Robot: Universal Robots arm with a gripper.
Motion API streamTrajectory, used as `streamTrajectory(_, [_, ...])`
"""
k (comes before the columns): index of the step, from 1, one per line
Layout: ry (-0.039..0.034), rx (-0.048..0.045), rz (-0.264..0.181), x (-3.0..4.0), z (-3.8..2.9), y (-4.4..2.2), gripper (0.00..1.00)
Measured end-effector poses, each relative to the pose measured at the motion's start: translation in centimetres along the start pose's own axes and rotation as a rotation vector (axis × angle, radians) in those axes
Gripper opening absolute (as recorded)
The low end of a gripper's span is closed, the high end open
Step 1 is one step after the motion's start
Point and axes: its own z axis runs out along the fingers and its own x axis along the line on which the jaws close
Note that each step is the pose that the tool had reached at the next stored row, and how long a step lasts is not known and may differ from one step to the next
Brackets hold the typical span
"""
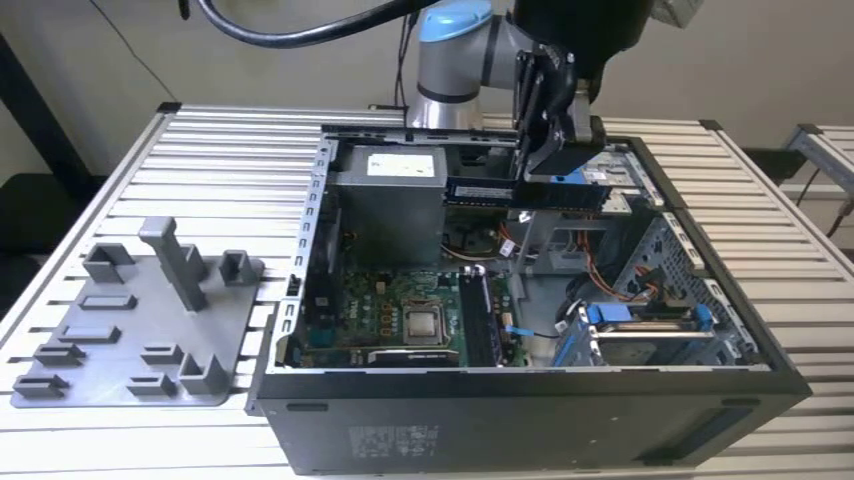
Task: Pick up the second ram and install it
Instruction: 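Pick up the second ram and move it above second insertion slot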
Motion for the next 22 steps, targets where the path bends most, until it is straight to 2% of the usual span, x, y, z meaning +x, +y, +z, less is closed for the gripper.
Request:
streamTrajectory(7, [0.0001,0.0,-0.001,0.0,0.0,-0.01,0.15])
streamTrajectory(9, [0.0001,0.0,-0.001,-0.21,0.0,-0.01,0.15])
streamTrajectory(13, [0.0002,0.0016,-0.001,-1.33,0.01,0.02,0.15])
streamTrajectory(20, [-0.003,0.0177,0.0,-3.14,0.2,0.05,0.15])
streamTrajectory(22, [-0.0034,0.0188,0.0,-3.82,0.24,0.06,0.15])
